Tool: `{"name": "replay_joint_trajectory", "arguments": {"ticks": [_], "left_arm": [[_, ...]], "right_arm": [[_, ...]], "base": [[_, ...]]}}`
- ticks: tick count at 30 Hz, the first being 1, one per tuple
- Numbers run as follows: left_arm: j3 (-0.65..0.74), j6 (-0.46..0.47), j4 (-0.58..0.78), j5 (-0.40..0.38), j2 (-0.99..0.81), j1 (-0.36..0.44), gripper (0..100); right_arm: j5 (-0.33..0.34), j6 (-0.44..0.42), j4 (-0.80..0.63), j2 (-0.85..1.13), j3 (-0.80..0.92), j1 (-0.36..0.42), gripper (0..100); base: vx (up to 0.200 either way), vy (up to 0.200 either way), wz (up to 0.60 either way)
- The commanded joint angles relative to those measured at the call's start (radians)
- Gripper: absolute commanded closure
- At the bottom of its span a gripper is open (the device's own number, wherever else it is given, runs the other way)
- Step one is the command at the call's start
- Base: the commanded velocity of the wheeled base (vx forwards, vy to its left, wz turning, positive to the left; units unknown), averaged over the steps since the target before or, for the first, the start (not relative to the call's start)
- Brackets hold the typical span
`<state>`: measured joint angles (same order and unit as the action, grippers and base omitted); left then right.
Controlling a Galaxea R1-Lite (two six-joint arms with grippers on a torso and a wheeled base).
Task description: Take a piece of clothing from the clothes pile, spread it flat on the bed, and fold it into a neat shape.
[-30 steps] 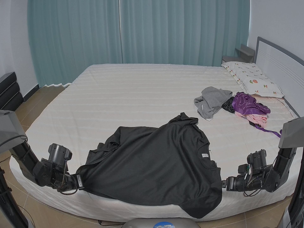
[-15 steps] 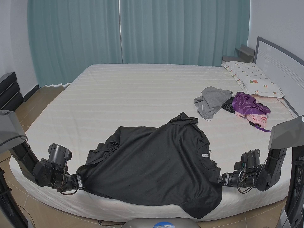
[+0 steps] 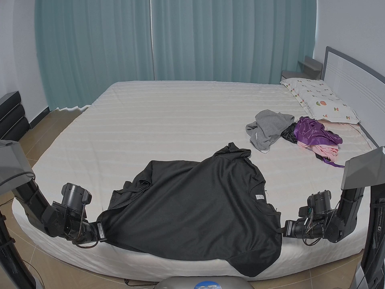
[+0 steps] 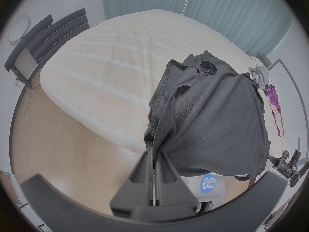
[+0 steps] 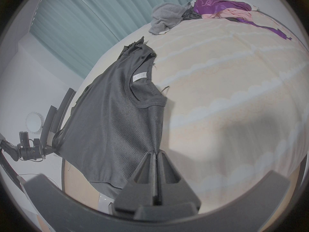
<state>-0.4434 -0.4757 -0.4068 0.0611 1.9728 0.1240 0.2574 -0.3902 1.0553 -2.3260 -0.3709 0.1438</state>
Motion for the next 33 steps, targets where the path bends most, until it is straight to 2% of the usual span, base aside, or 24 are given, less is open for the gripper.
{"name": "replay_joint_trajectory", "arguments": {"ticks": [1,8,13,14,15,16,19,24,29,33], "left_arm": [[0.009,0.000,0.002,0.000,0.003,0.012,100],[0.018,0.000,0.002,0.000,0.005,0.023,100],[0.017,-0.001,-0.004,0.000,0.003,0.023,100],[0.017,-0.001,-0.004,0.000,0.003,0.023,0],[0.017,-0.001,-0.004,0.000,0.003,0.023,0],[0.015,-0.004,-0.006,0.000,0.003,0.023,0],[0.009,-0.009,-0.006,-0.001,0.003,0.023,0],[-0.009,-0.015,-0.009,-0.010,-0.017,0.008,0],[-0.051,-0.027,-0.009,-0.032,-0.058,-0.017,0],[-0.093,-0.112,-0.009,-0.041,-0.068,-0.015,0]], "right_arm": [[0.000,0.005,0.000,0.039,0.035,-0.033,100],[0.002,0.019,0.000,0.068,0.075,-0.069,100],[0.006,0.021,0.009,0.054,0.095,-0.044,100],[0.006,0.021,0.009,0.053,0.093,-0.041,100],[0.006,0.021,0.009,0.053,0.093,-0.041,100],[0.011,0.017,0.012,0.046,0.087,-0.040,0],[0.017,0.004,0.014,0.054,0.081,-0.040,0],[0.117,-0.099,0.014,0.122,0.078,-0.058,0],[0.120,-0.171,0.018,0.145,0.055,-0.058,0],[0.121,-0.194,0.031,0.142,0.056,-0.056,0]], "base": [[0.000,0.000,0.00],[0.000,0.000,0.00],[0.000,0.000,0.00],[0.000,0.000,0.00],[0.000,0.000,0.00],[0.000,0.000,0.00],[0.000,0.000,0.00],[0.000,0.000,0.00],[0.000,0.000,0.00],[0.000,0.000,0.00]]}}
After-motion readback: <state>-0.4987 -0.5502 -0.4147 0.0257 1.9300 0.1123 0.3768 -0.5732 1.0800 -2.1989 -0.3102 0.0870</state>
